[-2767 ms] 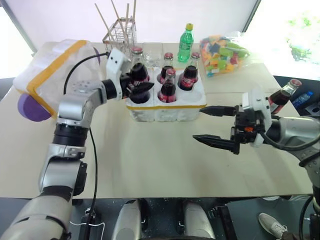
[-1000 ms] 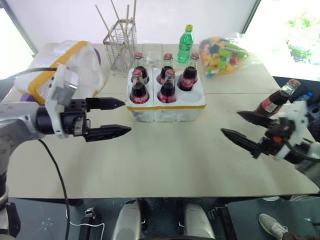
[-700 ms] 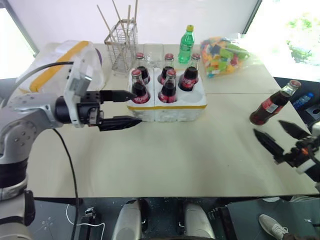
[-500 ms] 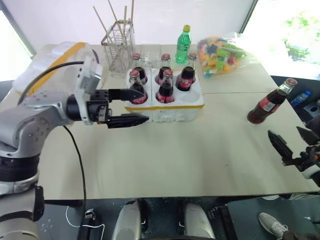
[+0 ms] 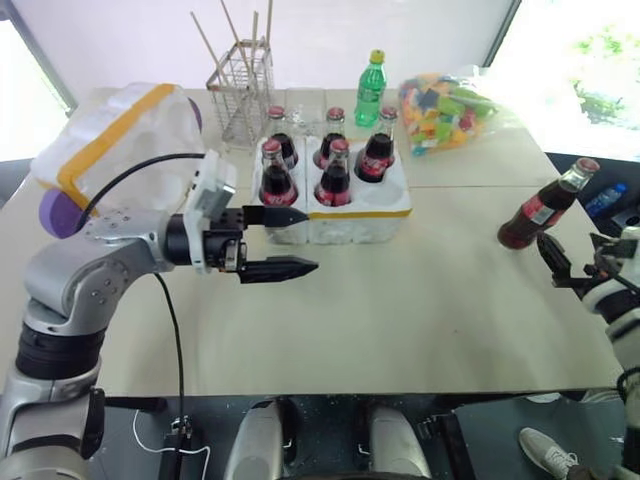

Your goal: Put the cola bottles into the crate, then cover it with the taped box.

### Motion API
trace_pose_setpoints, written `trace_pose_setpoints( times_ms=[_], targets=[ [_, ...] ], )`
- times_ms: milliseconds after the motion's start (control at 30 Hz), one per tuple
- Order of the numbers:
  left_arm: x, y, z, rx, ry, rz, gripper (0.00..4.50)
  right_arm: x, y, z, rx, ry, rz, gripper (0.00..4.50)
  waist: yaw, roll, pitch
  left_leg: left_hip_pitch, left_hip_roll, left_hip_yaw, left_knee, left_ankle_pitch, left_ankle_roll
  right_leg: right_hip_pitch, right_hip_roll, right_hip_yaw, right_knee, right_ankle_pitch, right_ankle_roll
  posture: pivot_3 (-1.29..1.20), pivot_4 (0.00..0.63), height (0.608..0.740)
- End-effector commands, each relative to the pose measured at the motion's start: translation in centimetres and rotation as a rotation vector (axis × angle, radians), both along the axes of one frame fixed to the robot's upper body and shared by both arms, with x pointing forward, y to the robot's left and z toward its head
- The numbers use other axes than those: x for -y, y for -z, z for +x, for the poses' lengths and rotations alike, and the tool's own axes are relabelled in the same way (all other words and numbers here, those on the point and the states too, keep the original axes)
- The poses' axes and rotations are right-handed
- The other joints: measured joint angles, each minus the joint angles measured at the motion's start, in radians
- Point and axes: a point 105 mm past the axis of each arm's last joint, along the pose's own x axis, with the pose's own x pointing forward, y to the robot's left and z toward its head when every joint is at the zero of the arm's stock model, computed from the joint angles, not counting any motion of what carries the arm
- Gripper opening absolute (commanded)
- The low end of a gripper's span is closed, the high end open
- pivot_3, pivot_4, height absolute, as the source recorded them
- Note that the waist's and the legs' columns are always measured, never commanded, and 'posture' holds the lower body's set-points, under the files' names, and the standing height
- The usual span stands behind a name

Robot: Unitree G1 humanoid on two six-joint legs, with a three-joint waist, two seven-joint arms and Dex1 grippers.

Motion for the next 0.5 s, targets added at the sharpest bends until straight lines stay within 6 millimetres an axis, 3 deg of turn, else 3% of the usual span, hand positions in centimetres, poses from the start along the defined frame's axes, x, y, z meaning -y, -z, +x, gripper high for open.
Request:
trace_pose_setpoints(
  times_ms=[33,200,500],
  targets=[
    [0.5,-0.8,-0.5,0.041,0.016,-0.015,4.43,0.8,-1.0,0.9,0.039,0.027,-0.032,4.50,-0.001,0.000,0.000,0.000,0.000,0.000,0.000,0.000,0.000,0.000,0.000,0.000,0.000,0.000,0.000,0.00,0.150,0.736],
    [1.0,-1.0,-0.9,0.060,0.044,-0.007,4.43,1.6,-1.0,3.2,0.036,0.020,-0.048,4.50,-0.003,0.000,0.000,0.000,0.000,0.000,0.000,0.000,0.000,0.000,0.000,0.000,0.000,0.000,0.000,0.00,0.150,0.736],
    [0.9,-1.2,-0.7,0.089,0.029,0.001,4.43,2.4,-0.7,5.7,0.038,0.020,-0.051,4.50,-0.003,0.000,0.000,0.000,0.000,0.001,0.000,0.003,-0.004,0.000,0.000,0.000,0.000,0.000,0.000,0.00,0.150,0.736]
  ],
)
